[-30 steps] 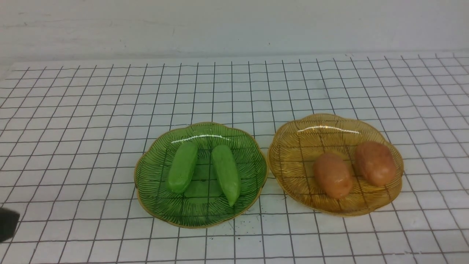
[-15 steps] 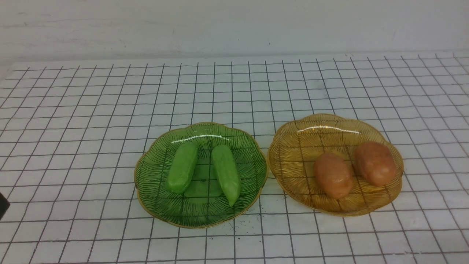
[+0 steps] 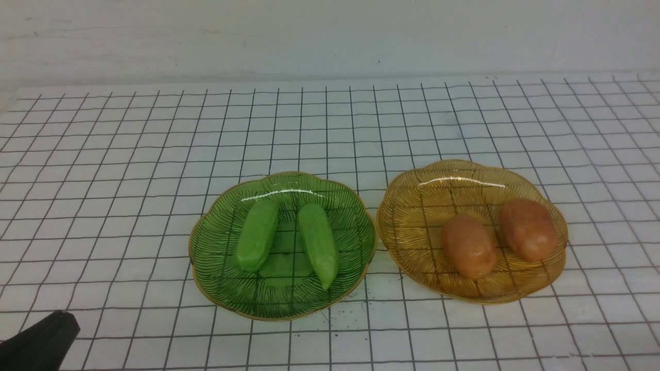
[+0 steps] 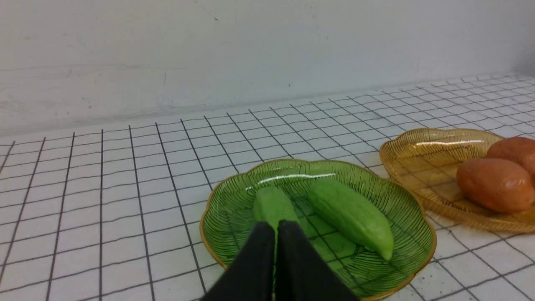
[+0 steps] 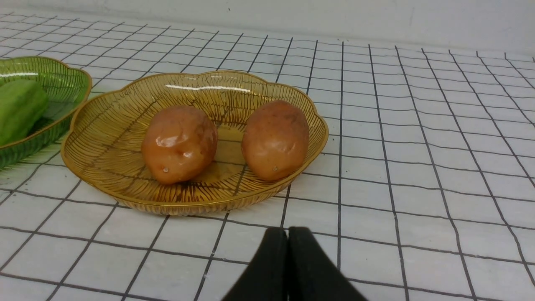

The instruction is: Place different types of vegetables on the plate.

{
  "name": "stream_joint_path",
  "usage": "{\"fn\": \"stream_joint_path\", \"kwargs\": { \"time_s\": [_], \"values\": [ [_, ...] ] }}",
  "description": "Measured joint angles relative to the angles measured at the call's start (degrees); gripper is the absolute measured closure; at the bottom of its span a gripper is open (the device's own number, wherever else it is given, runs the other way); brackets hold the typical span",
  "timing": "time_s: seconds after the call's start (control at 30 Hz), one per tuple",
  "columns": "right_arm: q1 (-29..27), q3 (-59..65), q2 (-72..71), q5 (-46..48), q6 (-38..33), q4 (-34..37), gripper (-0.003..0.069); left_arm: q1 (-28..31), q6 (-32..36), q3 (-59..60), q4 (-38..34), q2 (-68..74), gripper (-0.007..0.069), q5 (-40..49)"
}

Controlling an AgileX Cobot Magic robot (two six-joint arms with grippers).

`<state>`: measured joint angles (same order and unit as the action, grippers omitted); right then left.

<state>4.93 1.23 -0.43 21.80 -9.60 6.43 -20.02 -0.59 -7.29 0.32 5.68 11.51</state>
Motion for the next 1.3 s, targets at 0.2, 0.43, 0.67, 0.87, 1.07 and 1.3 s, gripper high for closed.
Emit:
{"fn": "stream_joint_path", "kwargs": {
  "time_s": [0.2, 0.43, 0.67, 0.87, 1.07, 1.3],
  "values": [
    [0.00, 0.00, 0.00, 0.00, 0.00, 0.00, 0.0673, 0.66, 0.96, 0.18, 0.67, 0.00, 0.0632, 4.52],
    [0.00, 0.00, 0.00, 0.00, 0.00, 0.00, 0.0673, 8.26, 7.61, 1.72, -3.10, -3.85, 0.0632, 5.29],
    [0.00, 0.00, 0.00, 0.00, 0.00, 0.00, 0.0673, 16.22, 6.39, 8.41, -4.92, -6.26, 0.0632, 6.51],
    [0.00, 0.00, 0.00, 0.00, 0.00, 0.00, 0.0673, 17.47, 2.26, 8.88, -3.14, -6.27, 0.0632, 8.04],
    [0.00, 0.00, 0.00, 0.00, 0.00, 0.00, 0.0673, 17.47, 1.81, 8.89, -2.78, -6.27, 0.0632, 10.09],
    [0.00, 0.00, 0.00, 0.00, 0.06, 0.00, 0.0673, 17.47, 2.19, 8.89, -2.78, -6.27, 0.0632, 10.13]
  ]
}}
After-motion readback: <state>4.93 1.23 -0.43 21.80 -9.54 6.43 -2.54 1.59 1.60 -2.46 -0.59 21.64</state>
